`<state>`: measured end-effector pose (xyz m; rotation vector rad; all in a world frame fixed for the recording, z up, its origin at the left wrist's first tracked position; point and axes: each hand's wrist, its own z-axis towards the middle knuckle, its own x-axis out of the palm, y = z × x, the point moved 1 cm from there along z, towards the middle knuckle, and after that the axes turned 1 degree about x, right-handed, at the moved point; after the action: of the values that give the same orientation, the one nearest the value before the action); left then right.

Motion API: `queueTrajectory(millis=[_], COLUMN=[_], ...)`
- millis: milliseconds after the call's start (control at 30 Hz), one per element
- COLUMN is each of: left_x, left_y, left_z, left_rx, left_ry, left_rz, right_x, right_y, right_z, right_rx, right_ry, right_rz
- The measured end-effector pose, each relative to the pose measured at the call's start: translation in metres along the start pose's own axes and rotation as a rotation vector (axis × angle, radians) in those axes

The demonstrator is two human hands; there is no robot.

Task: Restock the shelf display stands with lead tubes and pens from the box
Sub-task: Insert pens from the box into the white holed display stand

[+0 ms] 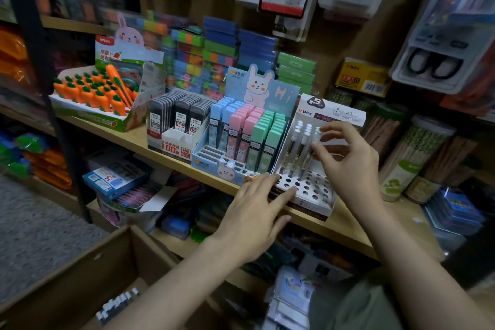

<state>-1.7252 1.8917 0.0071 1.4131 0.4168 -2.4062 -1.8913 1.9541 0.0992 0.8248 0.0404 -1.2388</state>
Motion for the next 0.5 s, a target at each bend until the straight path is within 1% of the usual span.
queueTrajectory(millis=[200, 300, 333, 400, 467, 500], left_x=[0.003, -0.001, -0.004, -0.012, -0.023, -0.028], left_y=[-0.001, -0.002, -0.002, -0.002, -0.001, 0.002], left_z=[-0.001, -0.004, -0.006, -0.012, -0.018, -0.021], left_rx=[-0.008, -0.019, -0.015, 0.003, 0.002, -0.011], left_ry=[0.025, 0.036, 0.009, -0.094, -0.204, -0.235], left_rz=[-0.011, -0.083, -0.128, -0.23, -0.32, -0.362], right_x=[0.005, 0.003, 0.002, -0.003, -0.007, -0.007], right_y=[-0.005, -0.005, -0.004, 0.0, 0.01, 0.017], right_z=[-0.004, -0.009, -0.01, -0.014, -0.021, -0.027], right_rx=[0.012, 0.03, 0.047, 0.064, 0.023, -0.004], right_ry=[0.017, 0.007, -0.005, -0.064, -0.13, -0.122], right_rz=[-0.024, -0.037, -0.02, 0.064, 0.145, 0.18])
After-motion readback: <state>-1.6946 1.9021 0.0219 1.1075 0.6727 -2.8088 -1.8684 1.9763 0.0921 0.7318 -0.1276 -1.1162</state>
